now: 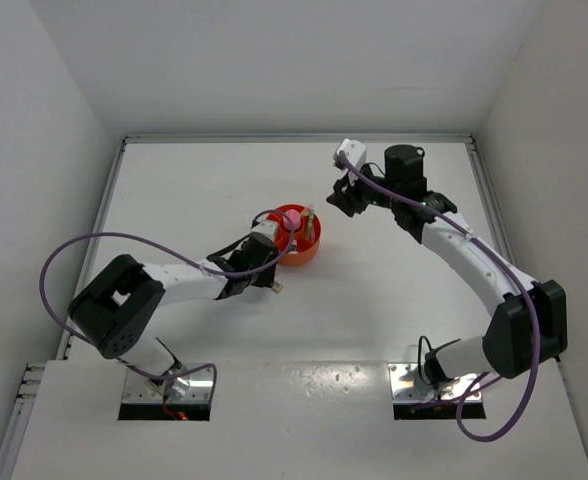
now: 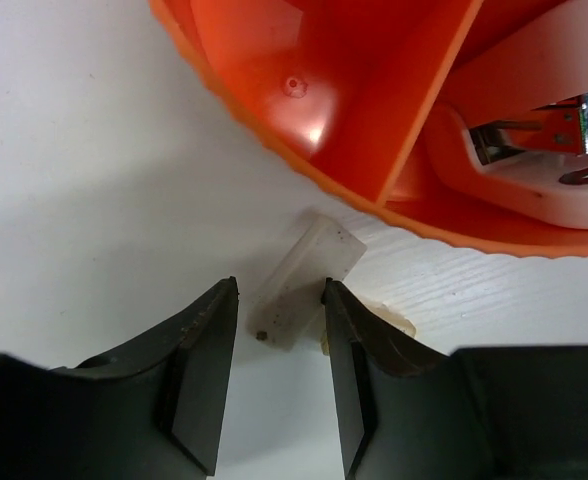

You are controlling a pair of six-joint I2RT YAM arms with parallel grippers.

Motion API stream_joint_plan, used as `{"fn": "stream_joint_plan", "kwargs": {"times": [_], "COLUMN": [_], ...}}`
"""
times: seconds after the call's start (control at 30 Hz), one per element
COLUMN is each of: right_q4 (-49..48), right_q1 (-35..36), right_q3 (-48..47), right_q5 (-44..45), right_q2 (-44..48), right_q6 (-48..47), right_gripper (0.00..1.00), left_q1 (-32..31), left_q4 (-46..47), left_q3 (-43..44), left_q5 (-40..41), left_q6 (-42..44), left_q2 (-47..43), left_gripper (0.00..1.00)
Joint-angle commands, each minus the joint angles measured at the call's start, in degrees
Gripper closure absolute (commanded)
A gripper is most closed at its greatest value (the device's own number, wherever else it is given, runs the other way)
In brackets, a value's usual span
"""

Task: Sort the stationery into containers
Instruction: Grab a piece of stationery with the left arm, then place the stationery into the container

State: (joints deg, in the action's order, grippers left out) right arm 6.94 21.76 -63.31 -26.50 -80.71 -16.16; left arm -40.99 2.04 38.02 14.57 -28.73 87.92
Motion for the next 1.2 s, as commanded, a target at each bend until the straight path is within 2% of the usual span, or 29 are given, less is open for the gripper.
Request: {"fn": "stream_joint_plan", "kwargs": {"times": [0.0, 0.3, 0.4, 0.43, 0.47, 0.53, 0.6, 0.63, 0.67, 0.77, 0.87, 1.03, 1.17], "right_q4": [-3.2, -3.7, -3.7, -3.7, -3.7, -3.7, -3.7, -3.7, -3.7, -4.2, -4.2, -4.2, -4.2], "right_q1": [-1.0, -2.7, -3.3, -3.3, -3.3, -3.8, -3.8, -3.8, -3.8, -4.4, -4.4, -5.0, -5.0], "right_q3": [0.6, 0.6, 0.6, 0.6, 0.6, 0.6, 1.2, 1.2, 1.2, 1.2, 1.2, 1.2, 1.7], "right_q5": [-3.2, -5.0, -5.7, -6.2, -6.2, -6.2, -6.7, -6.7, -7.3, -8.0, -9.2, -9.7, -9.7], "right_q2": [2.2, 2.7, 2.7, 2.7, 2.7, 2.7, 3.3, 3.3, 3.3, 3.3, 2.8, 2.7, 4.0], "right_q6": [1.6, 2.8, 3.4, 3.4, 3.9, 3.9, 3.9, 3.9, 3.9, 4.5, 5.5, 6.1, 6.1], "right_gripper": [0.55, 0.55, 0.55, 0.55, 0.55, 0.55, 0.55, 0.55, 0.55, 0.55, 0.55, 0.55, 0.55], "left_q1": [-0.8, -1.4, -2.0, -2.0, -2.8, -3.3, -4.4, -4.4, -4.4, -4.4, -1.2, 2.1, 4.3], "left_q4": [-0.3, -1.3, -1.3, -1.9, -2.4, -3.0, -5.2, -6.3, -7.3, -10.7, -11.3, -12.2, -10.3], "left_q3": [1.4, 1.4, 0.8, 0.8, 0.8, 0.3, 0.3, 0.3, 0.3, 1.7, 4.4, 11.6, 16.6], "left_q5": [-1.0, -2.9, -2.9, -2.9, -2.1, -0.7, 1.2, 2.2, 2.9, 6.6, 6.1, 6.7, 3.5], "left_q6": [1.9, 1.4, 0.9, 0.3, -0.4, -1.2, -2.9, -3.5, -4.0, -5.5, -6.9, -6.3, -4.5], "left_q2": [2.1, 3.3, 3.3, 3.3, 2.7, -0.4, -6.4, -6.4, -11.5, -19.1, -24.6, -19.9, -12.7], "left_gripper": [0.54, 0.53, 0.64, 0.78, 0.84, 0.91, 0.94, 0.94, 0.94, 0.97, 0.97, 0.97, 0.96]}}
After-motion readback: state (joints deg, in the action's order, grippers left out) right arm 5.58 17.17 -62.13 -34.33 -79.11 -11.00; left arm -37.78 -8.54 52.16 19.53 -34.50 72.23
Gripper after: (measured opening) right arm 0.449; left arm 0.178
